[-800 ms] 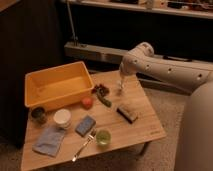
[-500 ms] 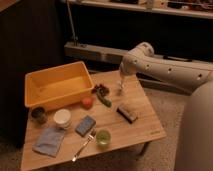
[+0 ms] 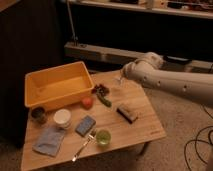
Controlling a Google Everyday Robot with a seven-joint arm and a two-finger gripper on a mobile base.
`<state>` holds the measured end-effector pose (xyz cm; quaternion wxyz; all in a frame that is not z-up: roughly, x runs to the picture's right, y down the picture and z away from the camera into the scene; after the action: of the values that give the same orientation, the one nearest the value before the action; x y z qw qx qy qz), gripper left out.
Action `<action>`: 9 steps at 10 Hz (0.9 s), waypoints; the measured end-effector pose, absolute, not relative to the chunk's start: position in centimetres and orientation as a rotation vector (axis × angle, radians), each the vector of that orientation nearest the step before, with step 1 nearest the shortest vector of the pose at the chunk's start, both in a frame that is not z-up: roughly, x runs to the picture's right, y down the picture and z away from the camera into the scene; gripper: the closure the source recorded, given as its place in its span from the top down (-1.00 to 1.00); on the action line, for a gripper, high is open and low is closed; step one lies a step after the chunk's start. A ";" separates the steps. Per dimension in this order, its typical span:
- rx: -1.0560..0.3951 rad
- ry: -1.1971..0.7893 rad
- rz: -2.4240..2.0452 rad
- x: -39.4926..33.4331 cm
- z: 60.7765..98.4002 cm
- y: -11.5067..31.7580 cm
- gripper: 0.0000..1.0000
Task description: Place brush in table surface
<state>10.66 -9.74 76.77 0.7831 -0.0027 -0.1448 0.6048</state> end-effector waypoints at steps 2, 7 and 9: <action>-0.066 -0.491 1.263 6.7 75.9 -7.7 -0.86; -0.142 -0.630 1.204 3.1 74.1 -7.4 -0.86; -0.141 -0.630 1.203 3.1 74.0 -7.4 -0.71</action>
<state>3.14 -7.42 74.05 0.7759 -0.0650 -0.2913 0.5559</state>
